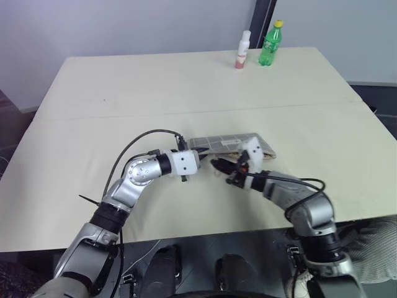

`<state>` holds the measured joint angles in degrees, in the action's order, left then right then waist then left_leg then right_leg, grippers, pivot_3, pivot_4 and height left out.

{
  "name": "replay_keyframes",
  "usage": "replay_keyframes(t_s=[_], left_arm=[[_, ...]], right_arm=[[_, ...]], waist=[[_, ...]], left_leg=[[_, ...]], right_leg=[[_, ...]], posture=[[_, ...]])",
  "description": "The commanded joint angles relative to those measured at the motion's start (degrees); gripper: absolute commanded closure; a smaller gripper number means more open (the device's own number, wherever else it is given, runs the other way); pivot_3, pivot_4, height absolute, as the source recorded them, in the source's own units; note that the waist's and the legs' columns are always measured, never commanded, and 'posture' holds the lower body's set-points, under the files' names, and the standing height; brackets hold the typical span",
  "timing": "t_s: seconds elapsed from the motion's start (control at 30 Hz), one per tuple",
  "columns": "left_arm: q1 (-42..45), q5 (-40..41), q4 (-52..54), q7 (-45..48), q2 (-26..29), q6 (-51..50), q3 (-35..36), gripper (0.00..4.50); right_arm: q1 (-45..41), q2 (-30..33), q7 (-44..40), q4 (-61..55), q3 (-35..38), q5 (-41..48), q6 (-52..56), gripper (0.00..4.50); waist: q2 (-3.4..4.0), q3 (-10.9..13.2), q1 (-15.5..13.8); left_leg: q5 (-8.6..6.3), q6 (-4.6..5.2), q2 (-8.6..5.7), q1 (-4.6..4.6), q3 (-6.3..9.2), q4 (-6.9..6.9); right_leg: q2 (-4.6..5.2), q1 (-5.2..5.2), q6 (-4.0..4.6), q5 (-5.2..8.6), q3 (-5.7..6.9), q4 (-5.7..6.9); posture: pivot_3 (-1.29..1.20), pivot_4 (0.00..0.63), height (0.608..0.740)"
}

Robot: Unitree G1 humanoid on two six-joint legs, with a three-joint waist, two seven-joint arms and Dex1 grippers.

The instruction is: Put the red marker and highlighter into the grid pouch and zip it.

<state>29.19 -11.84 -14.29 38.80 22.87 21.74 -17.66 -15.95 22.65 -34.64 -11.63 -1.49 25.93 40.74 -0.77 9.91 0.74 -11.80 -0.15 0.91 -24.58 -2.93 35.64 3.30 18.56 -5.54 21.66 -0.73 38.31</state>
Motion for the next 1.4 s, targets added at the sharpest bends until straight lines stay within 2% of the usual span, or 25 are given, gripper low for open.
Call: replay_keyframes(t_s=[0.03, 0.2, 0.33, 0.37, 0.47, 0.53, 0.6, 0.63, 0.67, 0.7, 0.9, 1.03, 1.2, 1.4], left_arm=[[-0.3, 1.1, 0.4, -0.6, 2.0, 0.9, 2.5, 4.5], [0.0, 2.6, -1.9, -0.8, 3.4, 1.6, 3.7, 4.5], [0.7, 4.8, -3.7, -0.4, 2.7, 1.3, 4.5, 4.5], [0.8, 6.1, -3.8, 0.0, 2.2, 0.7, 4.8, 4.11], [0.7, 9.3, -3.1, 0.8, 1.0, -1.2, 5.7, 2.88], [0.3, 9.5, -2.6, 0.9, 1.1, -1.0, 6.0, 1.73], [-1.2, 11.1, -1.2, 2.1, 2.5, -1.1, 7.4, 0.85], [-2.0, 12.9, -0.6, 2.9, 3.6, -2.0, 8.9, 0.29], [-2.7, 14.4, -0.4, 3.5, 4.7, -2.8, 10.4, 0.0], [-3.7, 16.9, -0.1, 4.6, 6.0, -4.3, 12.4, 0.0], [-10.2, 28.6, 4.1, 6.4, 10.0, -17.0, 22.1, 0.0], [-13.6, 29.4, 2.8, 4.3, 11.1, -20.5, 26.6, 0.0], [-9.8, 30.9, -3.4, 3.5, 11.6, -20.3, 30.8, 0.0], [-6.7, 29.2, -9.5, 5.6, 12.9, -16.5, 31.7, 0.0]], right_arm=[[0.6, 6.5, -2.2, 2.5, 7.5, -0.6, -3.2, 4.46], [3.3, 14.7, -5.1, 6.9, 12.6, -1.9, -6.9, 4.46], [4.9, 15.8, -5.8, 5.7, 13.9, -1.1, -7.6, 4.46], [5.0, 15.2, -5.5, 4.8, 14.2, -0.2, -7.0, 4.49], [5.8, 14.6, -6.9, 1.4, 14.2, 2.3, -6.4, 3.63], [6.9, 15.5, -8.7, -0.1, 14.0, 2.4, -7.5, 2.51], [9.8, 18.7, -12.4, -1.3, 13.6, 0.5, -10.9, 1.66], [10.8, 19.7, -13.5, -1.5, 14.7, 0.9, -11.4, 1.08], [11.5, 20.5, -14.1, -1.3, 15.8, 1.2, -12.0, 0.52], [12.8, 21.7, -15.6, -1.4, 17.0, 1.7, -12.7, 0.03], [20.8, 24.9, -22.1, -4.5, 22.5, 4.7, -15.2, 0.03], [24.3, 23.4, -22.9, -6.8, 22.5, 4.2, -18.0, 0.03], [24.6, 22.3, -21.6, -5.9, 20.5, 2.9, -19.1, 0.03], [24.5, 22.4, -21.2, -5.8, 19.7, 2.0, -19.8, 0.03]], waist=[[0.0, 0.0, 0.0], [0.0, 0.0, 0.1], [0.01, 0.0, 0.1], [0.01, 0.0, 0.1], [0.01, 0.0, 0.0], [0.01, 0.0, 0.0], [0.01, 0.0, 0.0], [0.01, 0.0, -0.1], [0.01, 0.0, 0.0], [0.01, 0.0, 0.1], [0.02, 0.0, 0.2], [0.01, 0.0, 0.1], [-0.04, 0.0, -0.1], [-0.04, 0.0, 0.0]], left_leg=[[0.0, 0.0, 0.0, 0.0, 0.0, 0.0], [0.0, 0.0, 0.0, 0.01, 0.0, -0.1], [0.01, 0.01, 0.02, 0.01, -0.02, -0.14], [0.01, 0.01, 0.02, 0.01, -0.01, -0.14], [0.01, 0.01, 0.02, 0.0, -0.02, -0.1], [0.01, 0.01, 0.02, 0.01, -0.01, -0.1], [0.01, 0.01, 0.02, 0.01, -0.01, -0.1], [0.01, 0.01, 0.02, 0.0, -0.02, -0.11], [0.0, 0.02, 0.02, 0.0, -0.01, -0.12], [-0.01, 0.03, 0.02, 0.0, -0.01, -0.13], [-0.01, 0.02, 0.04, 0.07, 0.01, -0.15], [-0.01, 0.01, 0.04, 0.11, 0.02, -0.14], [-0.01, 0.01, 0.03, 0.1, 0.03, -0.09], [-0.02, 0.0, 0.0, 0.08, 0.0, -0.13]], right_leg=[[0.0, 0.0, 0.0, 0.0, 0.0, 0.0], [-0.01, 0.01, 0.0, 0.0, 0.0, -0.06], [-0.04, 0.01, 0.0, 0.0, -0.02, -0.08], [-0.05, 0.01, 0.0, 0.0, -0.02, -0.08], [-0.04, -0.01, -0.01, 0.0, -0.02, -0.08], [-0.04, -0.01, -0.01, 0.0, -0.01, -0.08], [-0.04, -0.01, -0.01, 0.0, -0.01, -0.09], [-0.04, -0.02, -0.01, 0.0, -0.01, -0.12], [-0.04, -0.04, -0.01, 0.0, 0.0, -0.17], [-0.04, -0.04, -0.01, 0.0, 0.0, -0.18], [-0.01, -0.1, 0.0, 0.0, 0.0, -0.17], [0.03, -0.15, 0.0, 0.0, 0.0, -0.17], [0.07, -0.15, 0.0, 0.0, 0.04, -0.16], [0.12, -0.12, 0.0, 0.0, 0.03, -0.21]], posture=[[0.0, 0.15, 0.74], [0.0, 0.15, 0.74], [0.0, 0.15, 0.74], [0.0, 0.15, 0.74], [0.0, 0.15, 0.74], [0.0, 0.15, 0.74], [0.0, 0.15, 0.74], [0.0, 0.15, 0.74], [0.0, 0.15, 0.74], [0.0, 0.15, 0.74], [0.0, 0.15, 0.74], [0.0, 0.15, 0.74], [0.0, 0.15, 0.74], [0.0, 0.15, 0.74]])
